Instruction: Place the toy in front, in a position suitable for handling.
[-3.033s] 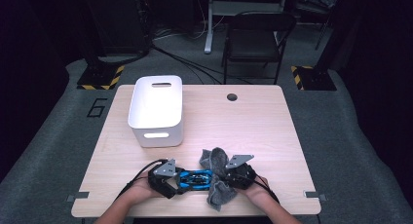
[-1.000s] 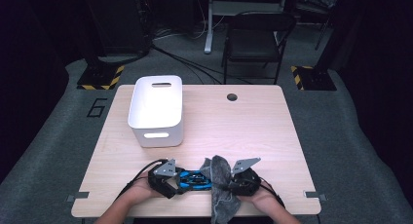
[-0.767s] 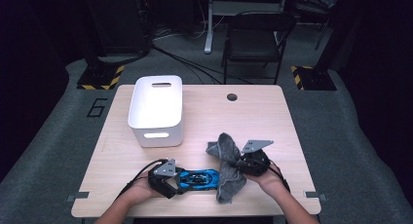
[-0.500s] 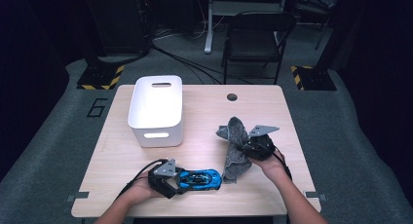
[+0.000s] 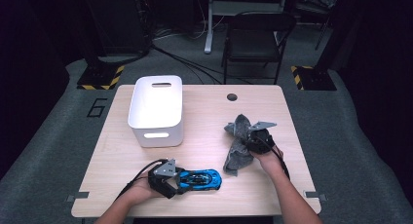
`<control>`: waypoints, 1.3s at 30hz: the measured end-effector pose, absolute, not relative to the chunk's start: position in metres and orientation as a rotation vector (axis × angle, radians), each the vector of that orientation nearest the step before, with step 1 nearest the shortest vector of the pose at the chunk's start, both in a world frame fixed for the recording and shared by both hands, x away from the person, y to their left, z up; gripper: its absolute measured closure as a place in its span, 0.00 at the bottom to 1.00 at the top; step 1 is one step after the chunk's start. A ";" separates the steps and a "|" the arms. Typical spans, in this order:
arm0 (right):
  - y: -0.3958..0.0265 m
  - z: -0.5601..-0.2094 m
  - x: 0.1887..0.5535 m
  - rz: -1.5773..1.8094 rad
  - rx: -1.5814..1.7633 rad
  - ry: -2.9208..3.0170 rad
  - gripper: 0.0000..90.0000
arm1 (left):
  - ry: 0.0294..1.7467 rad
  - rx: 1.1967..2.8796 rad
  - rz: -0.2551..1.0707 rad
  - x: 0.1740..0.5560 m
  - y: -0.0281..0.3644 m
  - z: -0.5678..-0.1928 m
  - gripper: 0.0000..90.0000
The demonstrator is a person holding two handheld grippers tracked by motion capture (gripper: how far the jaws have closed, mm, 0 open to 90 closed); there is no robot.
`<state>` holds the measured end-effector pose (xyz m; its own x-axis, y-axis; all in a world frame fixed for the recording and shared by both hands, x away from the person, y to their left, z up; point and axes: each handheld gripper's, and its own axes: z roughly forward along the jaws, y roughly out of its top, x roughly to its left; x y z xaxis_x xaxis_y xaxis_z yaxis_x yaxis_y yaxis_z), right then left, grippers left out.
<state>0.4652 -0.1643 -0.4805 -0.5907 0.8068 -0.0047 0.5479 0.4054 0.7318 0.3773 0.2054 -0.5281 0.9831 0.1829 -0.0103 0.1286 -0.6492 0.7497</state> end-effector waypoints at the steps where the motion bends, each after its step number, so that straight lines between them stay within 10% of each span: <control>1: -0.167 -0.483 0.468 1.004 1.208 2.306 0.85 | 0.216 2.285 0.083 0.377 0.205 -0.528 0.27; 11: -0.171 -0.493 0.475 0.969 1.232 2.331 0.83 | 0.215 2.287 0.087 0.377 0.205 -0.528 0.27; 26: -0.184 -0.467 0.468 1.074 1.248 2.292 0.29 | 0.215 2.286 0.084 0.377 0.205 -0.528 0.27; 39: -0.161 -0.450 0.423 1.135 1.027 2.344 0.31 | 0.215 2.286 0.084 0.377 0.205 -0.528 0.27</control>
<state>0.4227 -0.1613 -0.4502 -0.6807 0.7325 0.0084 0.4610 0.4194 0.7821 0.3773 0.2054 -0.5281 0.9832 0.1822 -0.0094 0.1276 -0.6499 0.7493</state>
